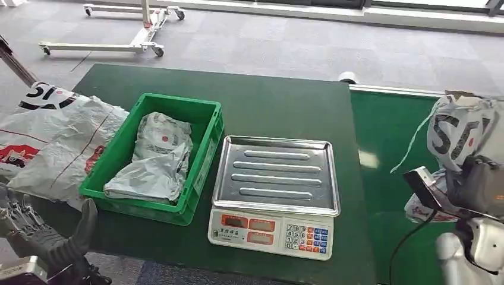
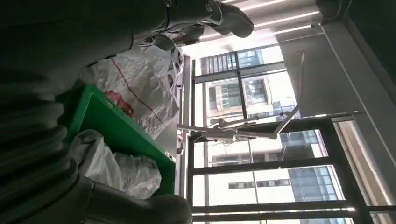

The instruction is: Moved the parcel from conveyor to table for the left to box.

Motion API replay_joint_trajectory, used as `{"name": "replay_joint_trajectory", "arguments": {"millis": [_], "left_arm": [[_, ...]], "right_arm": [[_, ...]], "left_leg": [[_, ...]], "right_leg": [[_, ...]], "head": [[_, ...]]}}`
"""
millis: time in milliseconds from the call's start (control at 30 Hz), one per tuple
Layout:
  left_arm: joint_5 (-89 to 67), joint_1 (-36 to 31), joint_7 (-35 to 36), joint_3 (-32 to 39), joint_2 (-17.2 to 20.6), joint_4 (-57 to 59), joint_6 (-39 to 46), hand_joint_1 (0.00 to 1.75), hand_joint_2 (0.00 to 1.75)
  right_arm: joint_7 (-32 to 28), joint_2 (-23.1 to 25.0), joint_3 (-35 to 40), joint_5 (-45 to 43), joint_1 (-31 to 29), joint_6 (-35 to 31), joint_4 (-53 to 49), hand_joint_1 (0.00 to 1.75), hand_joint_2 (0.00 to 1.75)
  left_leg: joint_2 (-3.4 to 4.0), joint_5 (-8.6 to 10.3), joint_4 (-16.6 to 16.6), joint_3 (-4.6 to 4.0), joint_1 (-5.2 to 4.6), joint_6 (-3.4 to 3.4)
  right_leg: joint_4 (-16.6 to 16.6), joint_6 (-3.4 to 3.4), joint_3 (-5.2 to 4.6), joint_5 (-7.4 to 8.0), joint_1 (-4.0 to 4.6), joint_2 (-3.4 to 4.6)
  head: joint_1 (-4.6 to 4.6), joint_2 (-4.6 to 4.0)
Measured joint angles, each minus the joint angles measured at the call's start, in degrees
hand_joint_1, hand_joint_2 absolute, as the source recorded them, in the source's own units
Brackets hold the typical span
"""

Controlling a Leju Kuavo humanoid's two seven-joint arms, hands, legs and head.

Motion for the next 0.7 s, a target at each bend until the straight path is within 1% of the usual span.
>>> {"name": "replay_joint_trajectory", "arguments": {"millis": [67, 133, 233, 333, 433, 500, 567, 700], "left_arm": [[-0.1, 0.1, 0.0, -0.4, 0.0, 0.1, 0.6, 0.0, 1.75], [0.0, 0.2, 0.0, -1.0, 0.1, 0.3, 1.0, 0.0, 1.75], [1.1, 0.3, 0.0, -1.9, 1.0, 0.7, 1.1, 0.0, 1.75], [1.3, 0.1, 0.0, -3.3, 2.3, 1.7, 1.6, 0.0, 1.75], [1.7, -0.3, 0.0, -4.4, 3.0, 2.5, 2.1, 0.0, 1.75], [1.7, -0.6, 0.0, -4.9, 3.4, 2.9, 2.2, 0.0, 1.75], [1.8, -0.8, 0.0, -5.3, 3.7, 3.3, 2.4, 0.0, 1.75], [2.0, -2.1, 0.0, -5.5, 3.9, 4.1, 2.8, 0.0, 1.75]], "right_arm": [[-1.3, 1.5, 1.5, 0.2, 0.8, 0.6, -1.7, 1.75, 1.75], [-4.9, 2.7, 4.7, -2.4, 2.0, 3.5, -3.8, 1.75, 1.75], [-12.2, 3.3, 12.5, -6.0, 4.6, 12.0, -7.5, 1.75, 1.75], [-16.5, 3.5, 23.1, -6.4, 7.1, 15.0, -10.6, 1.75, 1.75], [-16.7, 3.5, 31.6, -6.5, 8.4, 15.3, -12.1, 1.75, 1.75], [-16.3, 3.4, 35.4, -6.5, 8.8, 15.3, -12.7, 1.75, 1.75], [-16.2, 3.3, 38.2, -7.0, 8.8, 15.4, -13.0, 1.75, 1.75], [-15.3, 3.1, 41.2, -8.5, 7.6, 16.6, -13.1, 1.75, 1.75]], "left_leg": [[-0.02, 0.02, 0.0, 0.0, 0.03, -0.03], [-0.01, 0.02, 0.0, 0.0, 0.09, -0.05], [-0.01, -0.01, 0.0, 0.01, 0.14, -0.11], [-0.02, 0.01, 0.0, 0.02, 0.16, -0.14], [0.02, -0.03, 0.0, 0.02, 0.17, -0.21], [0.05, -0.03, 0.0, 0.01, 0.17, -0.21], [0.05, -0.03, 0.0, 0.01, 0.16, -0.21], [0.06, -0.03, 0.0, 0.01, 0.15, -0.21]], "right_leg": [[0.0, -0.02, 0.01, -0.01, 0.03, -0.01], [0.0, -0.05, 0.0, -0.03, 0.1, 0.0], [0.0, -0.12, -0.01, -0.08, 0.14, 0.0], [0.0, -0.16, -0.02, -0.11, 0.16, -0.02], [0.0, -0.17, -0.06, -0.12, 0.17, 0.01], [0.0, -0.17, -0.07, -0.12, 0.16, 0.03], [0.0, -0.16, -0.07, -0.11, 0.14, 0.03], [0.0, -0.15, -0.04, -0.09, 0.14, 0.05]], "head": [[-0.02, 0.0], [0.0, 0.0], [0.0, 0.0], [-0.02, 0.0], [-0.02, 0.0], [0.0, 0.0], [-0.02, 0.0], [0.0, 0.0]]}}
